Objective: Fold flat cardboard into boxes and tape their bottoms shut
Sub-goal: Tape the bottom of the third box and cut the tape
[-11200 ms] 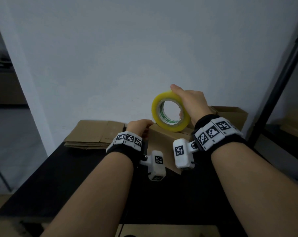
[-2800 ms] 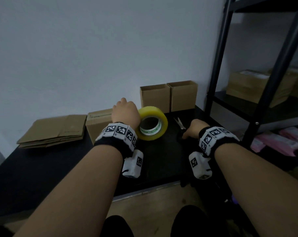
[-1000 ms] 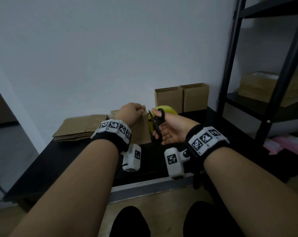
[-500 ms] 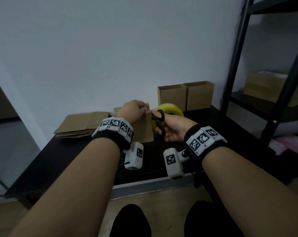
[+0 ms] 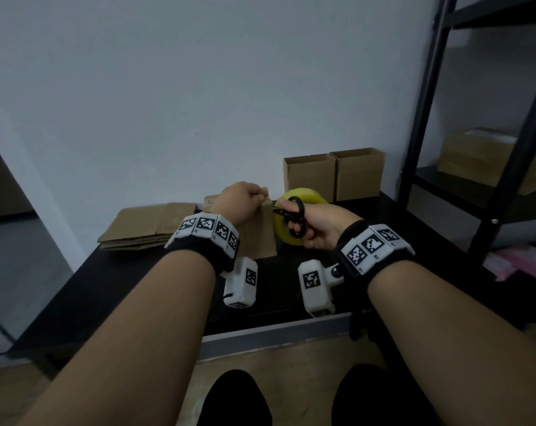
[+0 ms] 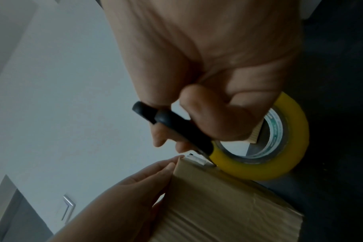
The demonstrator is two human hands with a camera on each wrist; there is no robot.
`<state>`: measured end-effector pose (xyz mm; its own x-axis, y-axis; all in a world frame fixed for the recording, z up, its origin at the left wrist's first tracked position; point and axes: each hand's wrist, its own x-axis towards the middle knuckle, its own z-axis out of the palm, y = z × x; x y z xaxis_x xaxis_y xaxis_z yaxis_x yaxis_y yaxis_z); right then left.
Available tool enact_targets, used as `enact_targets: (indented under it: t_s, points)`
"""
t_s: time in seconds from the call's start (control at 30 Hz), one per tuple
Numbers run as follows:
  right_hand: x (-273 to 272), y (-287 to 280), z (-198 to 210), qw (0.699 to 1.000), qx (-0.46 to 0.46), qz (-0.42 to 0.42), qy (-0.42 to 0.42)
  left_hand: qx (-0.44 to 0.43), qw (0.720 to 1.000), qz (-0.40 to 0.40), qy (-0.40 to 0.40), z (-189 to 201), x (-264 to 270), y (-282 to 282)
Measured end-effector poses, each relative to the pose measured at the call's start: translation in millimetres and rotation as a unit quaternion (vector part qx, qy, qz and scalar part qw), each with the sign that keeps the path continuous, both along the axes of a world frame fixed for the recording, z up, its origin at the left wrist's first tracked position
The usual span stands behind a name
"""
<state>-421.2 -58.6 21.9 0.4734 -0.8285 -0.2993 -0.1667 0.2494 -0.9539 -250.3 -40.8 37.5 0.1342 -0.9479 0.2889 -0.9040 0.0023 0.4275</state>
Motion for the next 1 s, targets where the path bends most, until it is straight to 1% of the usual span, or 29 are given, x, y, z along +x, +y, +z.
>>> enact_targets:
  t_s: [0.2, 0.4, 0.5, 0.63, 0.83, 0.9, 1.0]
  points:
    - [-6.2, -2.9, 2.4, 1.000, 0.009, -0.001, -0.023, -0.002, 1.000, -0.005, 0.008, -0.4, 0.9, -0.5]
    - [-15.8, -7.9, -1.6, 0.997, 0.020, -0.019, -0.077, -0.011, 1.000, 0.006, 0.025, -4.2, 1.3, -4.9]
    - [-18.4, -10.7, -1.2, 0.997, 0.018, -0.025, -0.075, -0.024, 0.999, 0.018, 0.016, -8.1, -1.0, -8.9]
    - [-21.3, -14.3, -0.4, 0.997, 0.019, -0.031, -0.070, -0.045, 0.997, 0.029, -0.051, -16.8, -5.3, -12.0]
    - [-29.7, -19.9, -1.0, 0.997, 0.017, -0.032, -0.072, -0.069, 0.991, 0.037, -0.105, -22.1, -18.9, -16.5]
    - [-34.5, -22.1, -1.0, 0.996, 0.020, -0.033, -0.080, -0.058, 0.987, 0.049, -0.141, -22.4, -26.4, -19.2]
    - [-42.7, -25.4, -0.6, 0.995, 0.024, -0.039, -0.094, -0.018, 0.977, 0.082, -0.197, -24.0, -37.6, -24.6]
